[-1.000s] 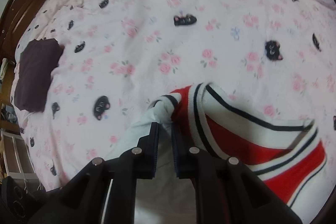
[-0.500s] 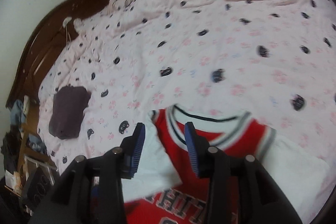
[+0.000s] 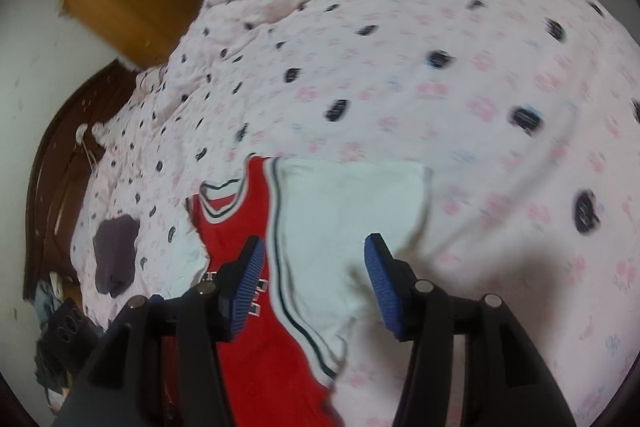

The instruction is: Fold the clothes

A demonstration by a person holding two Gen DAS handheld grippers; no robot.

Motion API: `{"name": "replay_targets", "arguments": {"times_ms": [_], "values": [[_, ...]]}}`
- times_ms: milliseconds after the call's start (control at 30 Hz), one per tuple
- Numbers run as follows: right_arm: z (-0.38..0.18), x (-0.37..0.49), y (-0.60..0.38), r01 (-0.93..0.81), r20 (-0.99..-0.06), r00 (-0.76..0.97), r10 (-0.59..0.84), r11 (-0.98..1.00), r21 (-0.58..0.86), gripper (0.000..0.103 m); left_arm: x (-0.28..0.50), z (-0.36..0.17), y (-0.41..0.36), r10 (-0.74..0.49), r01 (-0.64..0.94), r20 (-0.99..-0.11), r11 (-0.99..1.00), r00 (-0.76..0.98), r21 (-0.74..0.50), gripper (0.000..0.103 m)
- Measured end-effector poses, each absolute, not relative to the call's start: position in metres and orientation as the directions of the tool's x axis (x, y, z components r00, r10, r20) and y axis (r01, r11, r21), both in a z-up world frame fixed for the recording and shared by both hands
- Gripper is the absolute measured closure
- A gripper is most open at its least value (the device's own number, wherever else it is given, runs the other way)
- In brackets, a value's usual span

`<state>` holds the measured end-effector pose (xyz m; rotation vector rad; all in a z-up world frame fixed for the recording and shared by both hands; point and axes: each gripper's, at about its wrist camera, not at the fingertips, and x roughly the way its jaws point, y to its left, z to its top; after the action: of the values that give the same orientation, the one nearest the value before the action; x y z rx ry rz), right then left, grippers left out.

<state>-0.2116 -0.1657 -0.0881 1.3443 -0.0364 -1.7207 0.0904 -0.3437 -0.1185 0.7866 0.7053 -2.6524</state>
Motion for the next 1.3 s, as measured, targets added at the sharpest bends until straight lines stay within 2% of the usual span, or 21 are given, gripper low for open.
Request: {"name": "replay_targets", "arguments": {"times_ms": [167, 567, 833, 933, 1000, 1033, 1100, 1300], "values": [[-0.106, -0.233, -0.122, 0.547, -0.746, 0.032, -0.665, -0.613, 0.570, 0.043, 0.081, -0.123, -0.333, -0.115, 0.382, -0.587, -0.853, -0.802, -0.355, 0.047], [-0.172, -0.227, -0.118, 0.433, -0.704, 0.149, -0.694, -0.594, 0.678, 0.043, 0.063, -0.136, -0.323, -0.090, 0.371, -0.627, -0.866, -0.774, -0.334, 0.047], [-0.185, -0.222, -0.125, 0.390, -0.654, 0.137, -0.744, -0.566, 0.726, 0.043, 0.064, -0.137, -0.326, -0.083, 0.375, -0.626, -0.858, -0.775, -0.350, 0.047], [-0.186, -0.219, -0.132, 0.407, -0.662, 0.140, -0.736, -0.567, 0.716, 0.048, 0.064, -0.137, -0.325, -0.081, 0.376, -0.629, -0.857, -0.774, -0.353, 0.047], [-0.188, -0.217, -0.139, 0.421, -0.671, 0.145, -0.728, -0.568, 0.707, 0.065, 0.064, -0.138, -0.325, -0.079, 0.375, -0.630, -0.857, -0.773, -0.353, 0.047], [-0.189, -0.217, -0.140, 0.418, -0.669, 0.152, -0.727, -0.566, 0.710, 0.070, 0.064, -0.138, -0.325, -0.077, 0.375, -0.631, -0.857, -0.772, -0.353, 0.047], [-0.195, -0.217, -0.143, 0.405, -0.670, 0.169, -0.723, -0.568, 0.716, 0.092, 0.064, -0.139, -0.325, -0.076, 0.376, -0.633, -0.856, -0.770, -0.355, 0.047], [-0.188, -0.214, -0.142, 0.409, -0.665, 0.142, -0.733, -0.568, 0.714, 0.095, 0.070, -0.134, -0.331, -0.088, 0.389, -0.618, -0.843, -0.781, -0.371, 0.047]]}}
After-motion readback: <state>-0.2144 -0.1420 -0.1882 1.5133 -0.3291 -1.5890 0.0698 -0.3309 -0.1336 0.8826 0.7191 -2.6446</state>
